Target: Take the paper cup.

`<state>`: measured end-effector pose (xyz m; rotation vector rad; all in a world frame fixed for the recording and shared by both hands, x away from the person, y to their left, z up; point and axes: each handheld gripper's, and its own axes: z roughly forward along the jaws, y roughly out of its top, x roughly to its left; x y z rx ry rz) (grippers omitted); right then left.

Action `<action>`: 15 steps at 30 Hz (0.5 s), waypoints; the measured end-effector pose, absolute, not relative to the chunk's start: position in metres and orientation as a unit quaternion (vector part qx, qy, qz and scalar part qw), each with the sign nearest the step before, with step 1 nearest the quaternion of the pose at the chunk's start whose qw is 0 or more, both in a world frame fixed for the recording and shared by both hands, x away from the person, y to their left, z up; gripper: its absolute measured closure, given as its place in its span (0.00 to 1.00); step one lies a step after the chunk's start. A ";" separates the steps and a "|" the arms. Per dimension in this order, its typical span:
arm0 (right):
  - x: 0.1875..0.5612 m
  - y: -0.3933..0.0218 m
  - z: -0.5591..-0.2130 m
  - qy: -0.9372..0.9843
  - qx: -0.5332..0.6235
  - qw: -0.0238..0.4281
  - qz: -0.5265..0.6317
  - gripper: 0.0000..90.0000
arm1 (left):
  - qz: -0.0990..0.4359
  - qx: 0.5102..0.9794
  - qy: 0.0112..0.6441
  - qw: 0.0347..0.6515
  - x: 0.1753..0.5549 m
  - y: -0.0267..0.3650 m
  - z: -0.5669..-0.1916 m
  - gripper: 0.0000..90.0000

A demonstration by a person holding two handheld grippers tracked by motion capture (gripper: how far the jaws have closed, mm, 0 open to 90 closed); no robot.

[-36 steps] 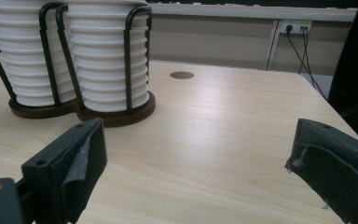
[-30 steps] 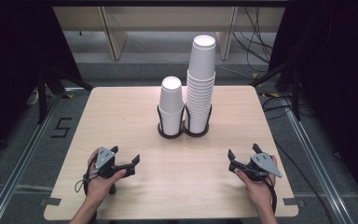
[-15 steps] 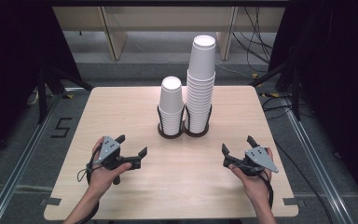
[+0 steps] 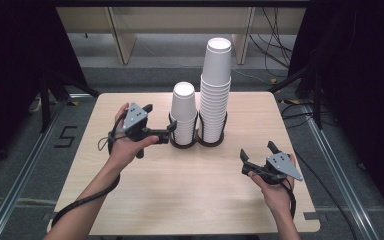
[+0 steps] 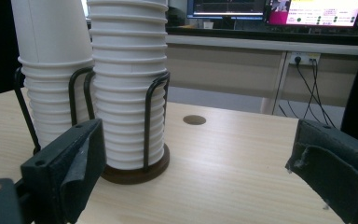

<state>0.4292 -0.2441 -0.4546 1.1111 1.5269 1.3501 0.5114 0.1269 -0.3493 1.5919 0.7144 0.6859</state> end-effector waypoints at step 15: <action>0.440 -0.241 -0.426 0.591 0.429 0.403 0.551 0.05 | 0.270 0.718 0.288 0.573 0.566 0.052 -0.296 0.00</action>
